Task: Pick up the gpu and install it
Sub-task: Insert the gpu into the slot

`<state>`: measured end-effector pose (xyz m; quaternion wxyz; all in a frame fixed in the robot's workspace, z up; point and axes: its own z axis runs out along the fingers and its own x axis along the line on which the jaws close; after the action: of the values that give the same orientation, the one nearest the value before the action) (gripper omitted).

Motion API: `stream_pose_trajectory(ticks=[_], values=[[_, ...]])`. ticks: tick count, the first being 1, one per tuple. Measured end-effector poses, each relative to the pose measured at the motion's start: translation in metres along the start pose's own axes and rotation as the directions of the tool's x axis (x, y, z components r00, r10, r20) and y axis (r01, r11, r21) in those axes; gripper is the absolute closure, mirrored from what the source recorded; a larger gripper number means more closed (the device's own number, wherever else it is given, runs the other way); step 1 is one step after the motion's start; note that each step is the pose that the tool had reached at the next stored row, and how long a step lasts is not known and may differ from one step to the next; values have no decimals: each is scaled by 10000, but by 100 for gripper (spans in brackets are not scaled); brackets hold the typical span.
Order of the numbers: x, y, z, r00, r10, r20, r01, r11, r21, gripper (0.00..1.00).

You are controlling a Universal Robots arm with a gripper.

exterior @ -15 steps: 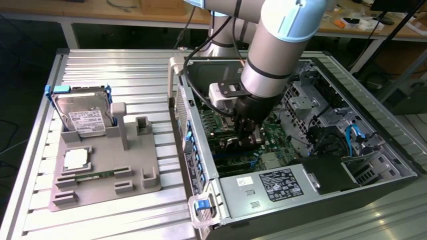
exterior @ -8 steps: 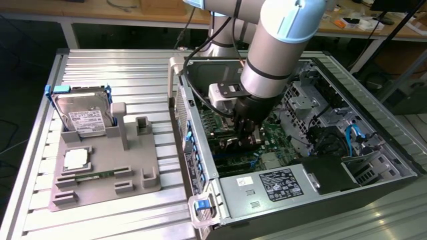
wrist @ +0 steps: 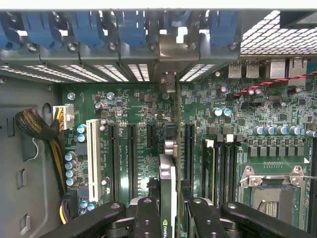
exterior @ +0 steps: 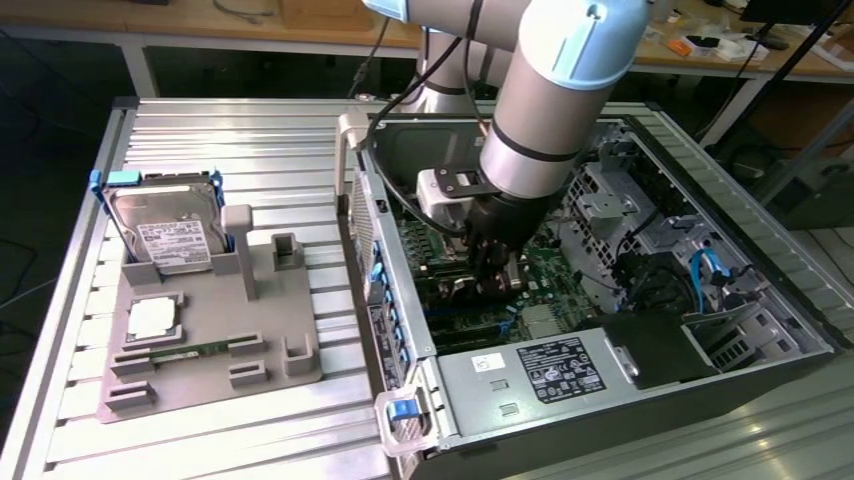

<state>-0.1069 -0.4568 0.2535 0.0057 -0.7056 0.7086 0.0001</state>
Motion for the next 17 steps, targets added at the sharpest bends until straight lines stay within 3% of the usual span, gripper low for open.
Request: stream_pose_trajectory(ticks=[17], values=[[2, 8, 115, 10000, 1, 3, -1, 10000, -1, 73]])
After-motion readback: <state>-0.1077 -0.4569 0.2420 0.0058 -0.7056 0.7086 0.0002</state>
